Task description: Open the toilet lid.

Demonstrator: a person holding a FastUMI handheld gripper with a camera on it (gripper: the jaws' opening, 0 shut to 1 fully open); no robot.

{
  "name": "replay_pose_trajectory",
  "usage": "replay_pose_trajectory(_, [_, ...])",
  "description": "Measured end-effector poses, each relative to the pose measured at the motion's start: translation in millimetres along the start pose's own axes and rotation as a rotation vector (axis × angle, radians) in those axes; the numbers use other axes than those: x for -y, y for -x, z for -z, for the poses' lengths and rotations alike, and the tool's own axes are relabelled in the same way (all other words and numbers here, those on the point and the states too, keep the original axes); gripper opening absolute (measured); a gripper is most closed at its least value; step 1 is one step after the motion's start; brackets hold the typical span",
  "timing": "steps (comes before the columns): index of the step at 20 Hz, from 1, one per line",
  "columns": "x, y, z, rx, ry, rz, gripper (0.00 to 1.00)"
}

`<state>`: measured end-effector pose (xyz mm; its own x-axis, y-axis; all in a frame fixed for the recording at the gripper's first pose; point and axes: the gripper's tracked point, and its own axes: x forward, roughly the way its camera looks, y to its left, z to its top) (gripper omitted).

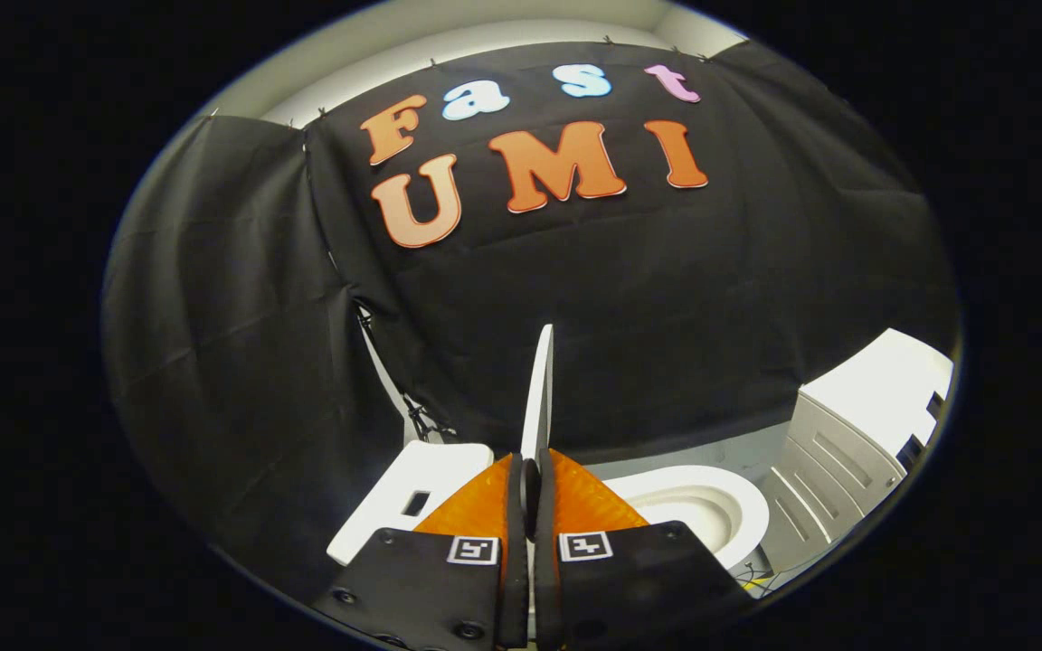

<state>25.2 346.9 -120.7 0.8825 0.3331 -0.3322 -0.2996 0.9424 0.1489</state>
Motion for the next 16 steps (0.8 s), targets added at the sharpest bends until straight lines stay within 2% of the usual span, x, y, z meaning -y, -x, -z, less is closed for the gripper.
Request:
replay_pose_trajectory(4, [-35,-3,5,-0.007,0.078,-0.004,0.11])
replay_pose_trajectory(16, [-123,-14,29,-0.011,0.186,-0.065,0.11])
